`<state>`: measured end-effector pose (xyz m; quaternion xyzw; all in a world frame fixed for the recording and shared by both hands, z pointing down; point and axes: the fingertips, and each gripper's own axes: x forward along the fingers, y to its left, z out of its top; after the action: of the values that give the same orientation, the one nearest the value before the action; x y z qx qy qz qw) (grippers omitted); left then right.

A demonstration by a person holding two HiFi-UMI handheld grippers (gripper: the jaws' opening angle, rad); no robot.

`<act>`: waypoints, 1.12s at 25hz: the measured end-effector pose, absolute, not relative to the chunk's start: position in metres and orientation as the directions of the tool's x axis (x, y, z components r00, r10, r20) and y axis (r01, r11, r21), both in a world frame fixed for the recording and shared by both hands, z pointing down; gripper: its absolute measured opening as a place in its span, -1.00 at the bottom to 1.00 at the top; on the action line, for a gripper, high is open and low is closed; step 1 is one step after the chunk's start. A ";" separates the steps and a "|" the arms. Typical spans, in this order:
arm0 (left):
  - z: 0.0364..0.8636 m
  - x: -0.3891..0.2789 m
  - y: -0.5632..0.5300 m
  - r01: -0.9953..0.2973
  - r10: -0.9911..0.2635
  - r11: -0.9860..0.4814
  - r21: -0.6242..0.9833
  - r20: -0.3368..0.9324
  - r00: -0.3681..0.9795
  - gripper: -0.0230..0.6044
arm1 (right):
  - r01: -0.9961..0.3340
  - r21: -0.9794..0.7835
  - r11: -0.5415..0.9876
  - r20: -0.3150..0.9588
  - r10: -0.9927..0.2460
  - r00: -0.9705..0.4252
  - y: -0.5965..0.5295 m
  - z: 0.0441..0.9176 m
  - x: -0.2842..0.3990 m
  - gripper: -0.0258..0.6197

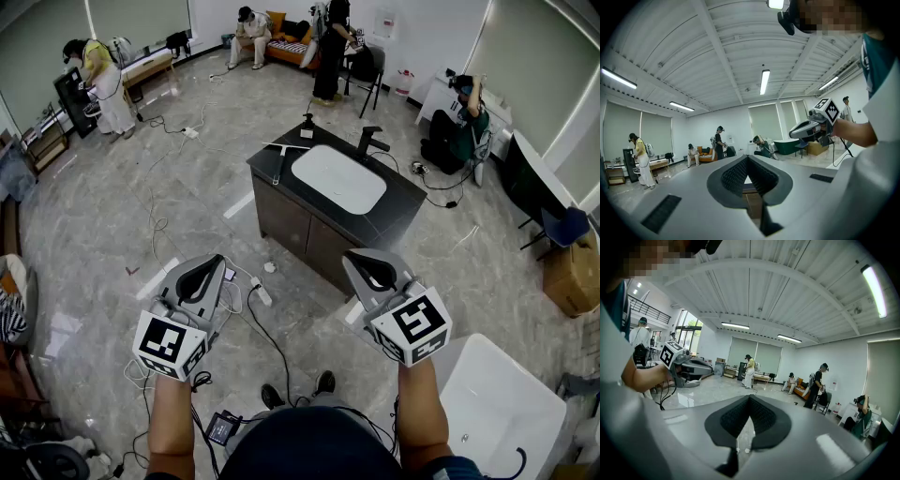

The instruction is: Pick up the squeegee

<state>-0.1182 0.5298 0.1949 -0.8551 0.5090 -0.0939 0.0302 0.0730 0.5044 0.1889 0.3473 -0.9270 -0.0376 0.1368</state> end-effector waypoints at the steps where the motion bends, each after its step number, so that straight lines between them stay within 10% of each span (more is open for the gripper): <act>1: 0.195 -0.119 0.530 -0.862 -0.873 -0.485 -0.149 0.131 0.469 -0.91 | -0.634 0.165 0.756 0.229 -0.654 -0.720 0.505 0.190 0.071 -0.90; 28: 0.215 -0.160 0.468 -0.851 -0.859 -0.508 -0.132 0.147 0.490 -0.91 | -0.699 0.123 0.705 0.200 -0.707 -0.678 0.443 0.208 0.046 -0.89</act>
<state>-0.1600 0.4677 0.2149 -0.8628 0.4956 -0.0973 0.0207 0.0464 0.4434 0.2077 0.3838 -0.9158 -0.0183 0.1167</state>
